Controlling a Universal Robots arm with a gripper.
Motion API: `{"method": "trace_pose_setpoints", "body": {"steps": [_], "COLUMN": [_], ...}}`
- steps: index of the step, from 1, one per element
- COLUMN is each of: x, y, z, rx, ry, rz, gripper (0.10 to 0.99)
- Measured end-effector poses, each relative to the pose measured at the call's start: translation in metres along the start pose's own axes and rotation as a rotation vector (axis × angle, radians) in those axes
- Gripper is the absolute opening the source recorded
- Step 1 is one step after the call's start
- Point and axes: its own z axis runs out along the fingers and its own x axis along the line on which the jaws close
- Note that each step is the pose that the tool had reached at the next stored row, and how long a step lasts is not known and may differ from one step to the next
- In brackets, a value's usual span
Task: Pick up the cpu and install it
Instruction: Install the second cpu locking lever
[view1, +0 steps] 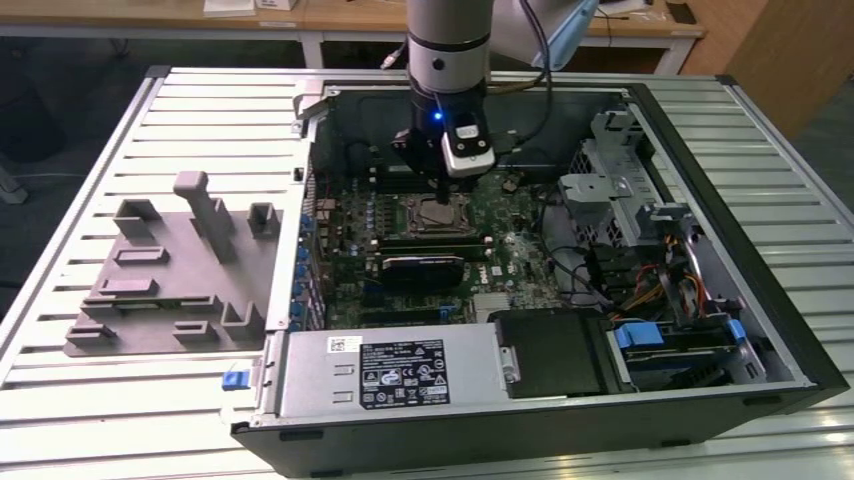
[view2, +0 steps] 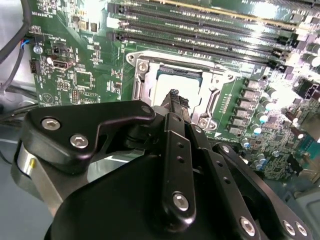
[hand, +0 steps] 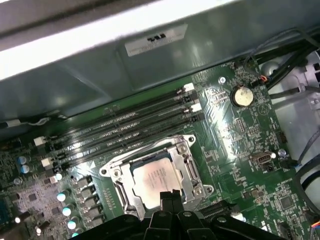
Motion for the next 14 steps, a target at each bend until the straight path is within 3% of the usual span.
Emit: {"method": "trace_pose_setpoints", "body": {"steps": [14], "x": [-0.0107], "y": [-0.0286], "z": [0.0007], "rx": [0.0], "ry": [0.0001], "rz": [-0.005], "gripper": [0.106]}}
